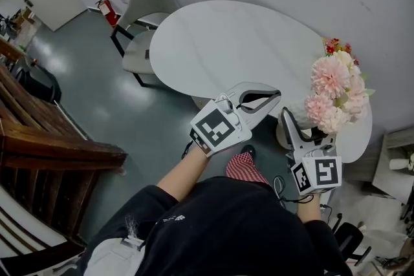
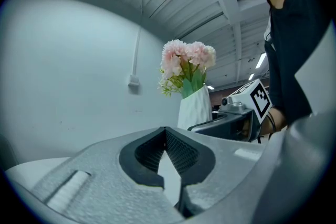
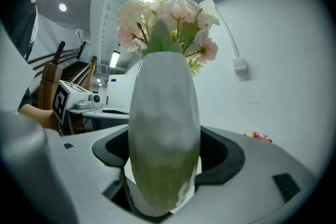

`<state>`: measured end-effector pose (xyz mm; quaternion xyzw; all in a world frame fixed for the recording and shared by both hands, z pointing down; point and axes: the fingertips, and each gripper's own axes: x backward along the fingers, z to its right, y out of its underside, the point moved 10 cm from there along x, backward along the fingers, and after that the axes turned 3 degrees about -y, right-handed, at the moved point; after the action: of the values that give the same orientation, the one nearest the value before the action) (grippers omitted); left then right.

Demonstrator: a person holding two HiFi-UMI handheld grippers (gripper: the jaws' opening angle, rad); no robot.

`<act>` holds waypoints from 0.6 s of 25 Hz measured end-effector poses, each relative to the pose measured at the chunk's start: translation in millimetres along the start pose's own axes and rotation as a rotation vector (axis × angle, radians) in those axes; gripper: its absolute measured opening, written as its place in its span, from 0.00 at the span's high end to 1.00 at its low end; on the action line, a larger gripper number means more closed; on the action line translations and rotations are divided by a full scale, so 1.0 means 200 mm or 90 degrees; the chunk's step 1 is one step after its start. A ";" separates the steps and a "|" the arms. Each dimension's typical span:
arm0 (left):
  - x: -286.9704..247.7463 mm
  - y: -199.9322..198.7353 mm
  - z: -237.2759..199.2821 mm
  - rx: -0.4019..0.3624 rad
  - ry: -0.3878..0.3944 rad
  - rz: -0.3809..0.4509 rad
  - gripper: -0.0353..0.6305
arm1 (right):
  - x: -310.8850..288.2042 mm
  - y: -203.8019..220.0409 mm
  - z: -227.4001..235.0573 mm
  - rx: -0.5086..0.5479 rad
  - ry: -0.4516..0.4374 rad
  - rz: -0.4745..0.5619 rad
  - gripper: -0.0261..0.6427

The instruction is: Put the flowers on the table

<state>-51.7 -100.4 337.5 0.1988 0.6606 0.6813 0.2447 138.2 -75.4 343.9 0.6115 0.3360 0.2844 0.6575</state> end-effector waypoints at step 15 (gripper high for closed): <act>0.00 0.00 0.01 -0.042 -0.035 0.002 0.95 | -0.04 0.03 0.04 0.014 -0.034 0.034 0.41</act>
<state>-50.1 -98.9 338.0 0.2105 0.6304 0.6975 0.2678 140.7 -85.9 351.3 0.6346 0.3051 0.2816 0.6518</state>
